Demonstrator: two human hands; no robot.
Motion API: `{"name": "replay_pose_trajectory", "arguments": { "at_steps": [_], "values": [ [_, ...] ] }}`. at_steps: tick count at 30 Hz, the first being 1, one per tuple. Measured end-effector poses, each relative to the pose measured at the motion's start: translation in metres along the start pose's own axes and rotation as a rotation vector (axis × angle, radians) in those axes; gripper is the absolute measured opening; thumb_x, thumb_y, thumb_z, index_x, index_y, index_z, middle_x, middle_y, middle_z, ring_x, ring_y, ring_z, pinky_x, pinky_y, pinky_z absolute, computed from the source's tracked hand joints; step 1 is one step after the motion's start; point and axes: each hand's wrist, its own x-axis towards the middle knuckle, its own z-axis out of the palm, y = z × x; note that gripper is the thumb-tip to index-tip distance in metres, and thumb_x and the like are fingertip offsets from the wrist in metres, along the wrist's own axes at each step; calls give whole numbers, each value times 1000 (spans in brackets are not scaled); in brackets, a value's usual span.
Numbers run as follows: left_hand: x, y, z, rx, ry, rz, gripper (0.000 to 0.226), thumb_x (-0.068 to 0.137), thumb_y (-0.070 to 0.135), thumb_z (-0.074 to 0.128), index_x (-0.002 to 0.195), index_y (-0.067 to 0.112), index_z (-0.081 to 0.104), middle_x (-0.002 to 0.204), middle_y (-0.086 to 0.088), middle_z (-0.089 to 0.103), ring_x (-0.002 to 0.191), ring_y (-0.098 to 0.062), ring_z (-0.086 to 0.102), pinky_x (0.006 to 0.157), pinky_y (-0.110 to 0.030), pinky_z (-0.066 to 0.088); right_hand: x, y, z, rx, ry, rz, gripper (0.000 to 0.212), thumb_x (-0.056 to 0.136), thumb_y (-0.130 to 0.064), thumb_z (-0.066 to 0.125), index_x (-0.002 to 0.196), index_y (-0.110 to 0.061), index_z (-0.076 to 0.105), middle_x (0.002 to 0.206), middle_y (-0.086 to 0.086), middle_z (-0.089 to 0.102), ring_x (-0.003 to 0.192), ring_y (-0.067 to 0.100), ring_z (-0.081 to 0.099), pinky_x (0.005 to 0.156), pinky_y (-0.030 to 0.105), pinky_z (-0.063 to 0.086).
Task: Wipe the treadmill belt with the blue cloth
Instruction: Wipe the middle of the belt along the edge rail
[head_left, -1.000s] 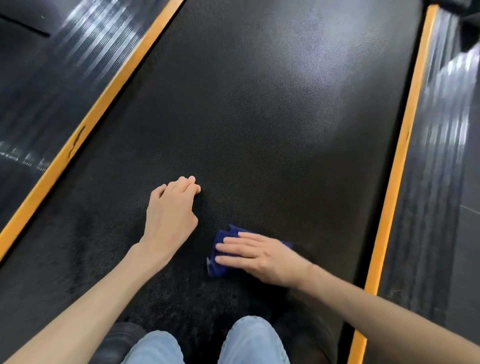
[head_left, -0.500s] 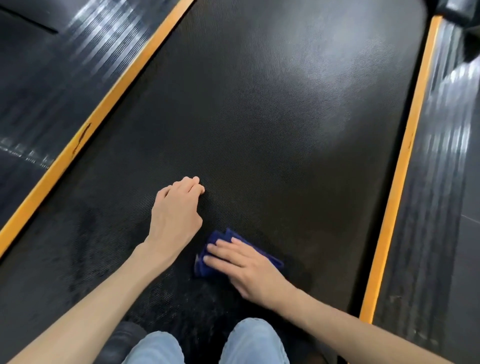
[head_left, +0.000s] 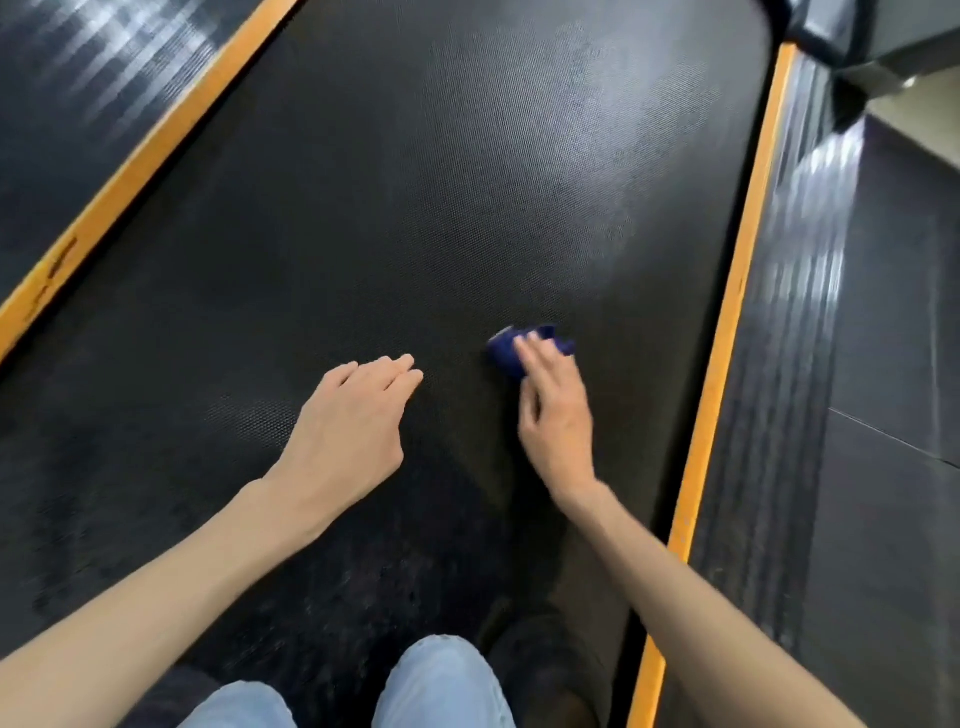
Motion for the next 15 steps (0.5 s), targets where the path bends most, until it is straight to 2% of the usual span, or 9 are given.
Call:
{"name": "replay_pose_trajectory", "arguments": {
  "at_steps": [4,6,8,11,15],
  "values": [
    [-2,-4,13,13,-74,37,66,45,-7,72,109,2,66,114,-13,66,94,-28,66,74,-39,54,-73,-7,-13,-32,-404,-451,51,90,-10,43,140,-16,42,147,2,39,138,17,31,117,33,18],
    [-3,-8,15,-2,-85,33,66,46,-9,72,110,2,65,114,-13,65,92,-28,66,72,-37,54,-74,16,-25,-78,-448,-556,55,87,-5,44,141,-16,39,148,4,38,138,18,32,116,32,20],
    [-1,-7,15,-14,-81,27,65,45,-10,73,108,2,66,111,-13,66,88,-29,67,69,-36,54,-51,37,-31,-75,-378,-469,51,87,-1,45,137,-11,44,144,8,42,135,21,36,115,33,23],
    [-1,-4,16,-5,-79,18,64,45,-11,73,108,0,66,110,-14,66,87,-31,67,67,-36,55,8,69,-35,-69,-167,-199,42,91,-3,42,132,-3,49,138,16,48,131,24,40,114,27,23],
    [-5,-4,17,10,-93,25,68,44,-10,73,111,-1,64,114,-16,64,94,-33,65,72,-39,55,59,98,-52,-115,-28,99,43,95,-2,42,137,-11,45,144,11,42,136,26,34,113,20,15]
  ]
}}
